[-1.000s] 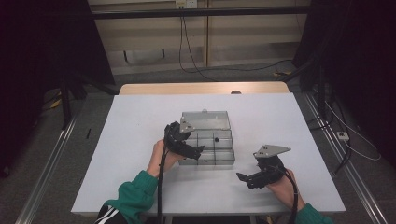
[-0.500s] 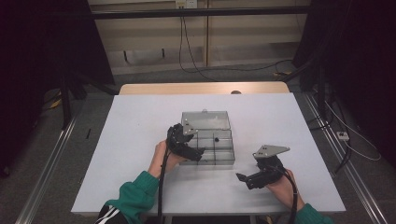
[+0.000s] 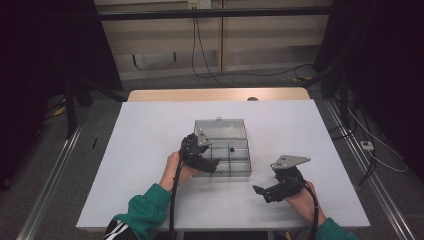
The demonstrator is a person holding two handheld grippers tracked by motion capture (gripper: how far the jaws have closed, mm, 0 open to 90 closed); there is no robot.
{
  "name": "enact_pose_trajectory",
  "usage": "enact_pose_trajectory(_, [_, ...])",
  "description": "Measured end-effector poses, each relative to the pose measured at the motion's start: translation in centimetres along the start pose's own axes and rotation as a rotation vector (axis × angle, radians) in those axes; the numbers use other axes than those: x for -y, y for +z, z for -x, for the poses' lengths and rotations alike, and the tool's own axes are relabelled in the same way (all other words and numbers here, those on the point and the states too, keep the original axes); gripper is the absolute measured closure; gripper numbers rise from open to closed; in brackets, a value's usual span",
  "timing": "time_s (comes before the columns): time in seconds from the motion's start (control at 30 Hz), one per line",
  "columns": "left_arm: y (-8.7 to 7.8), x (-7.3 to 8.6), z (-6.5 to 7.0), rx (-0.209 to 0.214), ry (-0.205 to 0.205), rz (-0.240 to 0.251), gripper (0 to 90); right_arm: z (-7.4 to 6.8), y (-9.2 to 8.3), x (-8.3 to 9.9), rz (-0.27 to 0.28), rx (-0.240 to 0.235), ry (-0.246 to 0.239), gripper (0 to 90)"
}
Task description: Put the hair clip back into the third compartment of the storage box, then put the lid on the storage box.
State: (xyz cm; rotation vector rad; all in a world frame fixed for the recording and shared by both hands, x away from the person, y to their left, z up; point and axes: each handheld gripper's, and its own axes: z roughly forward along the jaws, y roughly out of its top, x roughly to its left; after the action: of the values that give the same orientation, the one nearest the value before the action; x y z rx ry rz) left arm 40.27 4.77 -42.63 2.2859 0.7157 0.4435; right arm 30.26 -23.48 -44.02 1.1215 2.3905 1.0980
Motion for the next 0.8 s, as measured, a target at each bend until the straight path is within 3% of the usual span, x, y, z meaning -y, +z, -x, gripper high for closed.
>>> enact_pose_trajectory(0.1, [0.0,0.0,0.0,0.015,0.019,-0.003,19.6,0.0,0.0,-0.1,0.002,-0.001,-0.006,0.4])
enact_pose_trajectory(0.47, [0.9,0.5,0.4,0.043,0.025,-0.041,43.6,-0.1,0.2,-0.1,0.000,-0.009,-0.011,0.5])
enact_pose_trajectory(0.57, [1.0,0.5,0.5,0.061,0.020,-0.043,47.8,-0.1,0.1,-0.1,0.002,-0.005,-0.011,0.5])
enact_pose_trajectory(0.67, [1.0,0.5,0.7,0.045,0.026,-0.055,52.5,-0.1,0.1,-0.1,0.001,-0.005,-0.009,0.6])
enact_pose_trajectory(0.73, [1.1,0.5,0.7,0.065,0.020,-0.056,54.5,0.0,0.1,-0.1,0.003,-0.009,-0.011,0.5])
enact_pose_trajectory(0.8, [1.1,0.5,0.8,0.057,0.022,-0.061,55.5,0.0,0.1,-0.1,0.008,-0.010,-0.017,0.5])
